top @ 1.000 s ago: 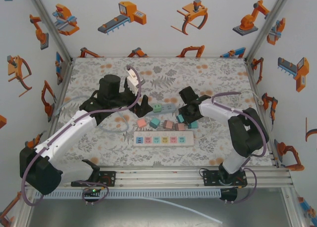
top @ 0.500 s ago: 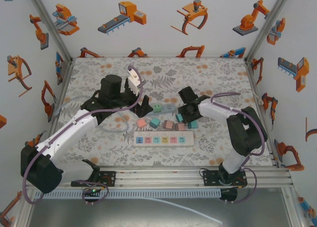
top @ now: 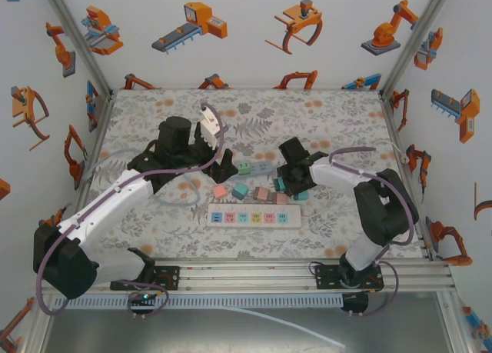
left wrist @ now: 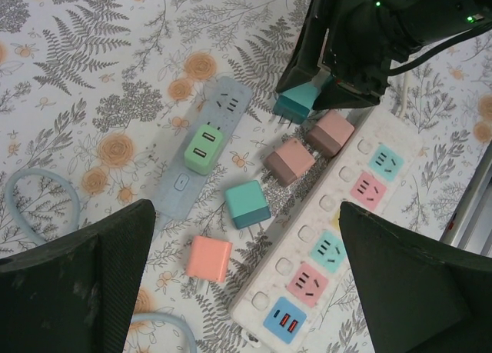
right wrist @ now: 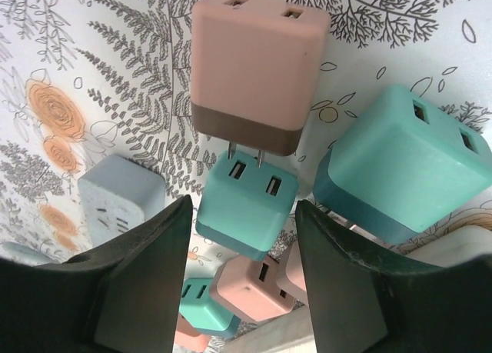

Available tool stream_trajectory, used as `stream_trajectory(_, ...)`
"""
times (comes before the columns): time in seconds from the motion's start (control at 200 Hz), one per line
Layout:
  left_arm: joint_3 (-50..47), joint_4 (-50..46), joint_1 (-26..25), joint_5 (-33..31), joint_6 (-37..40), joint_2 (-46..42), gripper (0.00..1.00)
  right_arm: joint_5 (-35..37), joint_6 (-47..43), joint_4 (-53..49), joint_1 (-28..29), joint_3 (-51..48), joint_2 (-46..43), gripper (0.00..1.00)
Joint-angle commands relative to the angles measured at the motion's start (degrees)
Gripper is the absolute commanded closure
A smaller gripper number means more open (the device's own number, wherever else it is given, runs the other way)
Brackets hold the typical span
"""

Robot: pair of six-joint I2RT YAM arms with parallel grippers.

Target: Pull the plug off the socket

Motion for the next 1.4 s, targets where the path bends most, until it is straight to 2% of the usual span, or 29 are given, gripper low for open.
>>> stream_trajectory(0.0,0.6,-0.5,-0.4,0.0,0.2,0.2,0.03,2.4,-0.2,-0.6,0.0,-1.2,-3.1,0.47)
stream_trajectory(0.195,0.8,-0.7,-0.5,-3.0,-0.6,0.7,0.03,4.8,-3.4,-1.9,-0.1,-1.2,-7.1,0.47)
stream_trajectory(0.315,1.9,-2.5,-0.5,-9.1,-2.4,1.5,0.03,10.0,-8.1,-0.5,0.0,-2.0,-11.4,0.47)
stream_trajectory(0.471,3.3,-4.0,-0.3,-13.3,-5.5,2.7,0.00,17.6,-24.0,6.5,0.0,-1.5,-15.1,0.49)
stream_trajectory(0.571,3.5,-4.0,0.3,-14.7,-8.6,3.6,0.01,17.2,-41.1,16.1,-0.2,-1.1,-16.1,0.49)
stream_trajectory(0.651,3.9,-4.6,1.4,-14.8,-12.4,4.9,0.03,11.1,-56.4,25.6,-0.2,-1.0,-16.2,0.49)
stream_trajectory(0.761,4.5,-5.3,3.9,-13.7,-18.5,7.0,0.05,-3.2,-75.9,34.0,-0.2,-0.4,-15.4,0.48)
stream_trajectory(0.931,3.9,-4.3,6.3,-11.7,-23.6,9.6,0.09,-20.1,-93.2,38.1,-0.2,1.2,-13.3,0.46)
stream_trajectory(1.006,3.9,-4.1,6.6,-11.6,-24.2,10.7,0.09,-32.0,-104.4,37.2,-0.2,2.3,-11.6,0.40)
stream_trajectory(1.082,3.9,-3.9,6.9,-11.8,-25.1,11.7,0.10,-39.3,-112.0,35.4,-0.1,3.7,-9.3,0.35)
stream_trajectory(1.277,4.3,-4.0,7.7,-12.7,-27.5,15.4,0.12,-51.6,-130.1,27.0,-0.2,8.5,-2.6,0.30)
stream_trajectory(1.392,5.1,-4.3,7.8,-12.4,-28.4,18.0,0.14,-56.3,-139.4,22.8,-0.5,10.5,0.9,0.28)
